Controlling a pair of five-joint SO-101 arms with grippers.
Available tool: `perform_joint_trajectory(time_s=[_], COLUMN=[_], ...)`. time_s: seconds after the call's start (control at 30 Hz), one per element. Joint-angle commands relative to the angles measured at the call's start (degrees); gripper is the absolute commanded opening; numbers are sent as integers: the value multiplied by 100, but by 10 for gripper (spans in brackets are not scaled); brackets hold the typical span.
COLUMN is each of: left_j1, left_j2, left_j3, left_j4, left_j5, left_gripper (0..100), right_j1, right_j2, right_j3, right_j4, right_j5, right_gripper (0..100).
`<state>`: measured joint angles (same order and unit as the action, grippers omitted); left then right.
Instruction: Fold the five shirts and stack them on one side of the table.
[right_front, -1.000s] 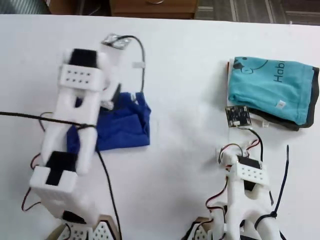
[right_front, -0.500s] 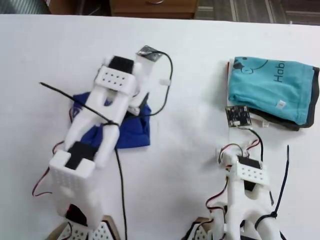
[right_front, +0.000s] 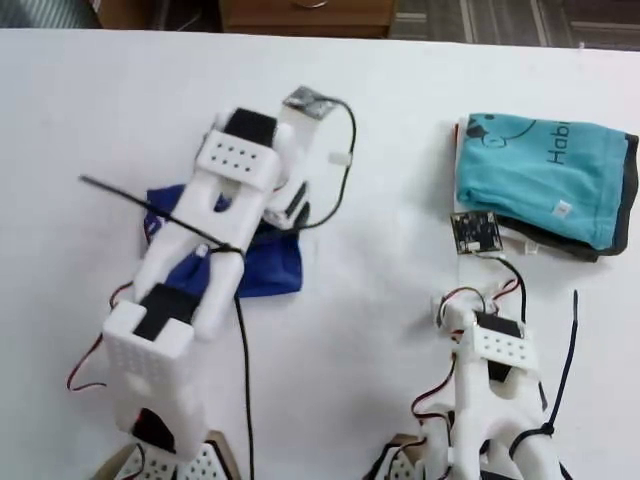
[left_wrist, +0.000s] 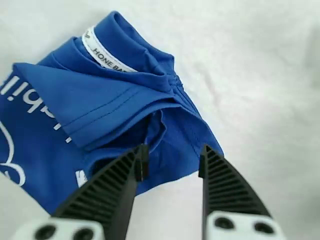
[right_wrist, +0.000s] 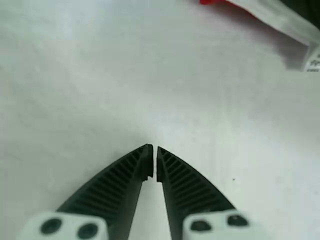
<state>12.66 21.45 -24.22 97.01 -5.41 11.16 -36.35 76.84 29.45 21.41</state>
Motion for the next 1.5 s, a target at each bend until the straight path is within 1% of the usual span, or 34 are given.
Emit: perform_joint_trajectory(time_s=[0.0,0.13,0.17,0.2,0.23,0.27,0.3,0.4,0.47,0.6,0.73,0.83,1.13,1.23,1.47], left_j1=[-360,-1257,-1477,-1662,-1837,-1996,-2127,-2462,-2497,-2251,-1785,-1503,-686,-536,-527], left_j2=[-167,-88,-53,-9,62,132,211,475,686,1090,1301,1354,1319,1310,1292], left_j3=[-936,-892,-778,-681,-620,-541,-497,-435,-426,-462,-426,-418,145,207,233], left_j4=[536,519,510,484,475,431,396,220,158,167,211,211,264,501,545], left_j5=[9,-9,-70,-237,-475,-721,-897,-1011,-1011,-967,-923,-695,-642,-642,-624], left_gripper=[181,174,149,103,39,14,41,28,30,30,28,28,28,28,28], right_j1=[-31,-31,-31,-31,-31,-31,-31,-31,-31,-31,-31,-31,-31,-31,-31], right_j2=[-198,-198,-198,-198,-198,-198,-198,-198,-198,-198,-198,-198,-198,-198,-198], right_j3=[-26,-26,-26,-26,-26,-26,-26,-26,-26,-26,-26,-26,-35,-35,-35], right_j4=[-101,-101,-101,-101,-101,-101,-101,-101,-101,-101,-101,-101,-110,-110,-110], right_j5=[35,35,35,35,35,35,35,35,35,35,35,35,35,35,35], right_gripper=[20,20,20,20,20,20,20,20,20,20,20,20,20,20,20])
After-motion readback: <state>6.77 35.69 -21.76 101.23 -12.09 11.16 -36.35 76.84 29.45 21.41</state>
